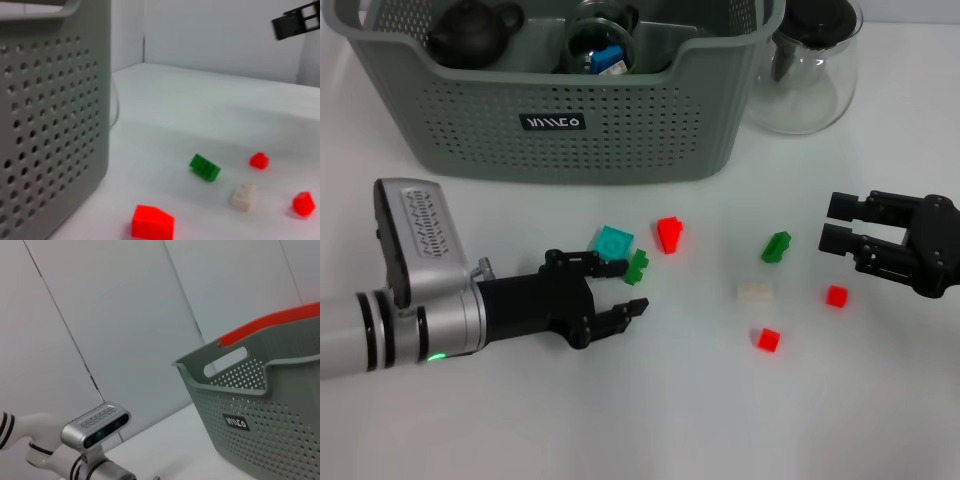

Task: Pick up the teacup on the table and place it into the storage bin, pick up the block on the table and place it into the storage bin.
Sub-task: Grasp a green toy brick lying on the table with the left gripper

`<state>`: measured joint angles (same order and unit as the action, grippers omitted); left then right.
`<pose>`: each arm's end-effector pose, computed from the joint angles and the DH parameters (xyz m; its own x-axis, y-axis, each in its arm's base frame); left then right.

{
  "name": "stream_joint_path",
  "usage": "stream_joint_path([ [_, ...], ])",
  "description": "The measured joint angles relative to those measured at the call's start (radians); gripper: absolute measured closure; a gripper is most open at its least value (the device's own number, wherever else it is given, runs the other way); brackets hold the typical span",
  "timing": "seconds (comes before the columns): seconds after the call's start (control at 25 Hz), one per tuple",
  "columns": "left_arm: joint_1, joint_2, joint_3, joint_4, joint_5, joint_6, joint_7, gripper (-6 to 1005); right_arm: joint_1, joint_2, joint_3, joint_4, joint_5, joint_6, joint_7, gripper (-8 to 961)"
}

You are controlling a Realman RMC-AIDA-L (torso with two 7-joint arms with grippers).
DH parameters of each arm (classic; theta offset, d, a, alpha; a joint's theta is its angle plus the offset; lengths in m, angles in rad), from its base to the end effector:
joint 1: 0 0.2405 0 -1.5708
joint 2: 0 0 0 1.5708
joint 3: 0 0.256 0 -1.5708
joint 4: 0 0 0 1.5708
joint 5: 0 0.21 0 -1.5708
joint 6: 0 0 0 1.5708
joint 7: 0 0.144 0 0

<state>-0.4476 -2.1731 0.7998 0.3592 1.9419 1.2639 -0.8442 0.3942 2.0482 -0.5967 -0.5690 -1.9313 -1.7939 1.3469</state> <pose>-0.2960 0.2748 -0.1001 0.8928 0.2130 0.3969 0.3334 -0.9050 -0.2643 0.2892 0.2710 0.0159 0.6360 -0.4081 -0.6550 -0.5272 -0.8496 0.0174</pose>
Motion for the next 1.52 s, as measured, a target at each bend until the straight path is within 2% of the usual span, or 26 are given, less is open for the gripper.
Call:
stream_joint_path([
  [0.64,-0.035,-0.002,-0.01,-0.032,-0.036,-0.095,-0.002,481,-0.001,0.0,0.0,0.0,0.0,-0.001,0.0,419],
  [1.36,-0.037,0.0,-0.011,-0.028,-0.064,-0.133,-0.002,482,-0.002,0.0,0.0,0.0,0.0,-0.002,0.0,419],
  [1.52,-0.031,0.001,-0.011,-0.028,-0.065,-0.102,-0.003,482,-0.002,0.0,0.0,0.0,0.0,-0.007,0.0,419],
])
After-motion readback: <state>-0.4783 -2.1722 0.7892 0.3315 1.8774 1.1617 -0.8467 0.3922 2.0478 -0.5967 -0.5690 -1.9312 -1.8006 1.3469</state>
